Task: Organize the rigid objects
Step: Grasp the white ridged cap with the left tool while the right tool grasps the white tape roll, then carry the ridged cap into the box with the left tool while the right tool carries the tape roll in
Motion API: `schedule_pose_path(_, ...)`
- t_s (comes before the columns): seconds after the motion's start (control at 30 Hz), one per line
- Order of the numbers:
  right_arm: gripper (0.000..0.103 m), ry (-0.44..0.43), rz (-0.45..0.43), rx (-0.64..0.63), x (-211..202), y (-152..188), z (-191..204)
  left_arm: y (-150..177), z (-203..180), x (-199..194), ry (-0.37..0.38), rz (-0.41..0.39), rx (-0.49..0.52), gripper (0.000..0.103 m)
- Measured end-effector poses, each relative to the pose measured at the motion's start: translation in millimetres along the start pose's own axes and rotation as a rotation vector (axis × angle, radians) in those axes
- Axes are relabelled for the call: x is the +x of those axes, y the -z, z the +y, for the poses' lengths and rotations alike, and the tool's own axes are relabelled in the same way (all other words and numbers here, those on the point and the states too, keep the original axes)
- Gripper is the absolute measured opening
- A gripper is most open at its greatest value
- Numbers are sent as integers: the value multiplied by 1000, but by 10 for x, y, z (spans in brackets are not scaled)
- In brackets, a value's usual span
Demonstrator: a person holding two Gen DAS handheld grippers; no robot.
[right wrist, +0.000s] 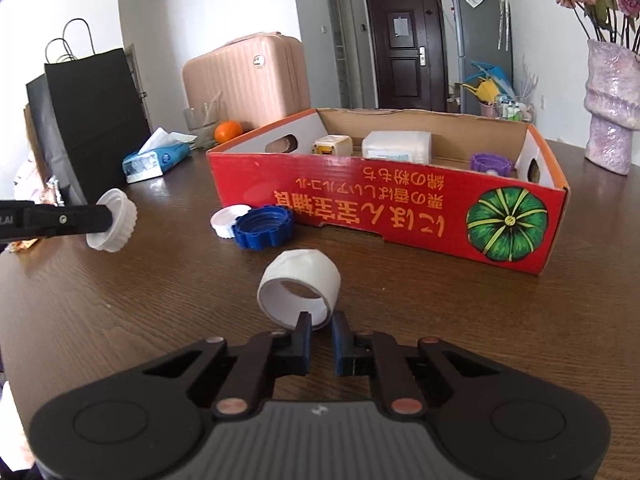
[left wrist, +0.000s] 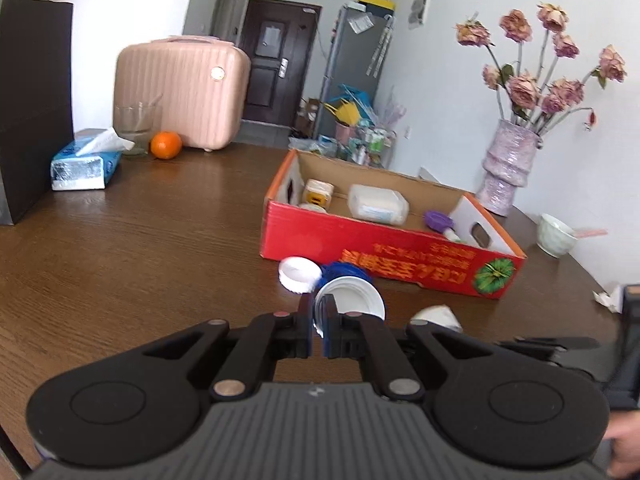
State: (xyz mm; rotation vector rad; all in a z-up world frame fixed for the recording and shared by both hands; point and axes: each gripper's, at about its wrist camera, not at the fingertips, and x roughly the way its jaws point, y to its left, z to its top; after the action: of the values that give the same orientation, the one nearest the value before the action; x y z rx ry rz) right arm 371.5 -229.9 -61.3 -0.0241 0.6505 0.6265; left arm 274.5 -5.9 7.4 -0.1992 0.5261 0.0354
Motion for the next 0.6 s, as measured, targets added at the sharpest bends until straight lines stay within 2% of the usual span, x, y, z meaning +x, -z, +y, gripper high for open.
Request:
schedule_pose_path(0.1,7,-3,-3,26,-3,0,-32,20,-32,-97,-19,-4,31,5)
schedule_pose_path(0.2,6,-8,-6,47,-10,3,-60,-13,5,-118,-21,-18,7,5)
schedule_pose_path(0.37,4,-27,-13,60,-42,17,-117,-50,49,54,-39,-2,-39,5)
schedule_pose_path(0.6,4,-79,-23,118,-76,37,-253,-26,4,286,-59,20,-12,5)
